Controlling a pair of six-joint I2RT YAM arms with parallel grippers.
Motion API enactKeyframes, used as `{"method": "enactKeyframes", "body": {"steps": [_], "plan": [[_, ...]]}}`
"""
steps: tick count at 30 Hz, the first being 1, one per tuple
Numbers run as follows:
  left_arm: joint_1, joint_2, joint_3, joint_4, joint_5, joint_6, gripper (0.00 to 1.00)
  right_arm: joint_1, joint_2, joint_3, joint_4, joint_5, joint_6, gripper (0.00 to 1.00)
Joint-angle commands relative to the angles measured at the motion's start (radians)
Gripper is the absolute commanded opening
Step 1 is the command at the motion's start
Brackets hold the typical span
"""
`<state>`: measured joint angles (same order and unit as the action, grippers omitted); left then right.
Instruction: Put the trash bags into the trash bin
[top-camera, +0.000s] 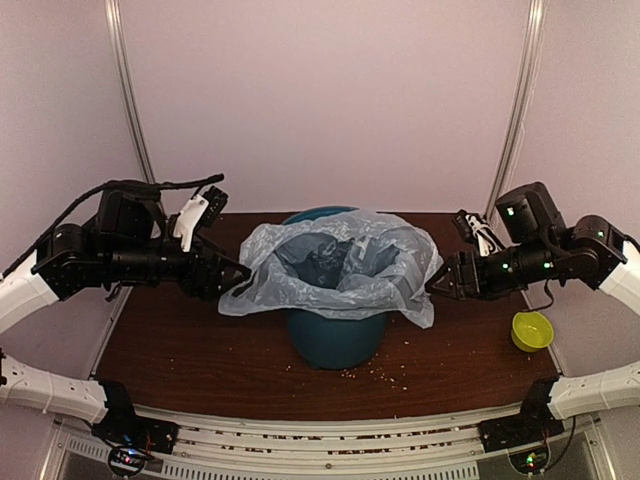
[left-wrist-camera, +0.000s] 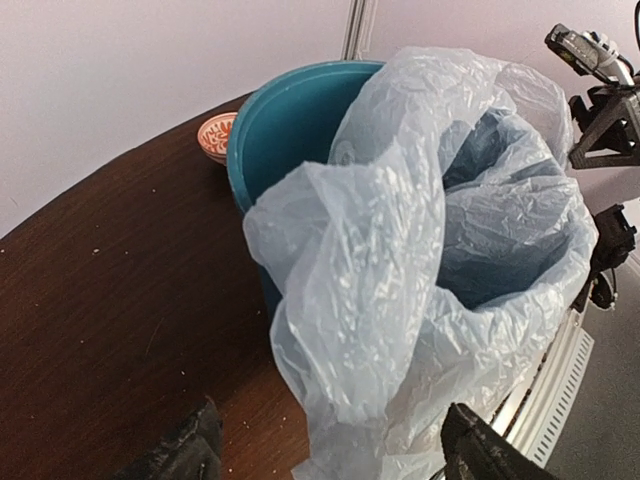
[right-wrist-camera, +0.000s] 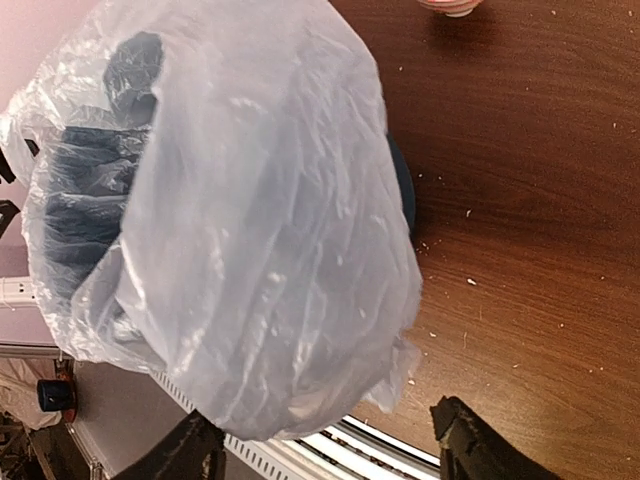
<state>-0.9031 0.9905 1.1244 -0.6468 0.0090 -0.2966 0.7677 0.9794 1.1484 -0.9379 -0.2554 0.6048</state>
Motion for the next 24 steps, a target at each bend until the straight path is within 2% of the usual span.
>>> {"method": "enactKeyframes", "body": {"steps": [1, 6, 12, 17, 24], "plan": [[0.000, 0.052, 0.085, 0.118, -0.035, 0.028, 0.77, 0.000, 0.043, 0.159, 0.000, 0.042, -0.042, 0.77], [-0.001, 0.126, 0.214, 0.130, -0.034, 0.086, 0.78, 0.000, 0.168, 0.350, -0.070, 0.021, -0.114, 0.84], [-0.002, 0.268, 0.420, -0.024, -0.037, 0.186, 0.78, 0.000, 0.292, 0.515, -0.166, 0.152, -0.222, 0.85], [-0.022, 0.342, 0.528, -0.095, -0.069, 0.289, 0.79, -0.001, 0.353, 0.576, -0.204, 0.201, -0.294, 0.81], [-0.116, 0.467, 0.628, -0.180, -0.128, 0.413, 0.80, 0.000, 0.379, 0.539, -0.193, 0.245, -0.296, 0.73]]}}
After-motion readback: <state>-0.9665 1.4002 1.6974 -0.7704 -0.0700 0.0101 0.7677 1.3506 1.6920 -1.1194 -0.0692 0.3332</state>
